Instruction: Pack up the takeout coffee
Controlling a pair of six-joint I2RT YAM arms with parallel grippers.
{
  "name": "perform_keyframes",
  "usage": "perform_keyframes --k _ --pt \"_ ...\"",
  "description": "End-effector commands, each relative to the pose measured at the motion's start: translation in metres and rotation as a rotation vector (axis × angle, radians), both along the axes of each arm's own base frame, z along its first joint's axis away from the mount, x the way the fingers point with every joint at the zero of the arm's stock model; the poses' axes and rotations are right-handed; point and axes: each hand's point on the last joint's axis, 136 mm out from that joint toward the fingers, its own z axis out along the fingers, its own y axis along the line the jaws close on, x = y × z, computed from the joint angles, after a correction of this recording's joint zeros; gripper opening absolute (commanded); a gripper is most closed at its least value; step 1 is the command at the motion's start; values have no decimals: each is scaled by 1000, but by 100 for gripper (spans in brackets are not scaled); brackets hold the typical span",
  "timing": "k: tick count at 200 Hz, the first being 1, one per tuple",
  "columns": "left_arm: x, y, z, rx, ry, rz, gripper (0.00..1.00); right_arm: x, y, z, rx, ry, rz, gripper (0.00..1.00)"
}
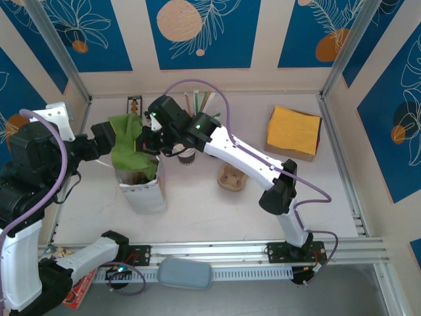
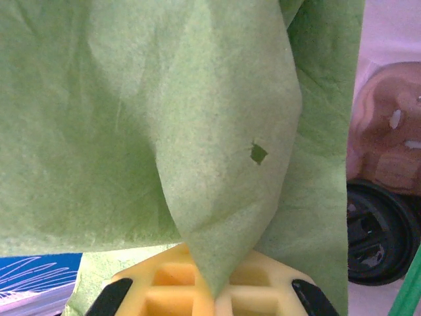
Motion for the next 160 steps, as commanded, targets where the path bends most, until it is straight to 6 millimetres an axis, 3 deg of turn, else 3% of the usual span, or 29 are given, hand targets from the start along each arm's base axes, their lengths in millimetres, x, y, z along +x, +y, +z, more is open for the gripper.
perform_keyframes --k 1,63,71,81,95,160 --pt "2 6 -1 27 -4 26 100 -10 -13 15 0 25 -21 2" --pt "3 4 -5 26 5 21 100 -6 -12 -9 -44 64 -35 6" --pt "3 4 -4 26 4 21 100 -6 -12 -11 -48 69 -34 13" --pt "2 5 -4 28 2 24 100 -6 -11 -13 -51 74 -36 29" --pt "2 5 -4 28 1 22 100 -7 -11 -13 -52 77 -32 37" --pt "4 4 -4 26 3 18 100 -5 -14 -10 -55 59 -39 41"
